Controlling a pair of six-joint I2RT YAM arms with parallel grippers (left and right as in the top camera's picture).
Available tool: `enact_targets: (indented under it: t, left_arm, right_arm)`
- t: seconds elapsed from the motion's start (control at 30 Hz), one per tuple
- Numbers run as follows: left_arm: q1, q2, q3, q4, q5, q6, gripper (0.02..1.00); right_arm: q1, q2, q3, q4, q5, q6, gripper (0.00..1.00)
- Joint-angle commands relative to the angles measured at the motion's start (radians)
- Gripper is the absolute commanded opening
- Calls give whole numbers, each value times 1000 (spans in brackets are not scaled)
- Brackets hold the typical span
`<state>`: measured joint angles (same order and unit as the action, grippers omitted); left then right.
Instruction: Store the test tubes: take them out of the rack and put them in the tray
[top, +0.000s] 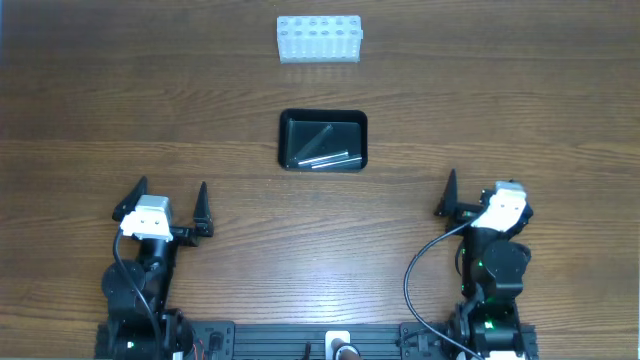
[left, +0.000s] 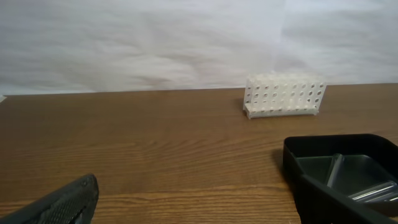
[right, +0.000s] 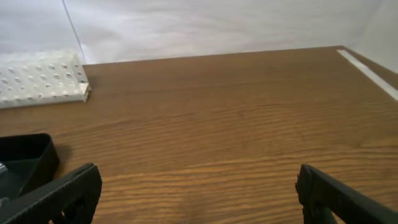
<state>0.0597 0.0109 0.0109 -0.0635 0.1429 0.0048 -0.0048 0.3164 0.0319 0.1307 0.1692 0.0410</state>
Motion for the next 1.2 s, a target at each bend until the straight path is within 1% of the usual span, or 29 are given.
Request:
enact_targets:
  t: [0.03,0.23,0.63,0.93,1.07,1.2]
  left_arm:
    - [5,-4,-5,-1,9,14,1000]
    - [5,-4,-5,0,10,14,1000]
    - [5,-4,-5,0,9,14,1000]
    - [5,-4,-5,0,9,14,1000]
    - [5,-4,-5,-1,9,14,1000]
    - [5,-4,-5,0,9,14,1000]
  right_arm:
    - [4,-102,-27,-74,49,-5,993]
    - [31,-182,-27,-171,50,-66,991]
    - [39,-313,-27,-181,49,-65,991]
    - [64,-312,-27,-183,48,-64,991]
    - [64,-312,-27,-184,18,-64,993]
    - [64,-312,-27,-184,15,-64,991]
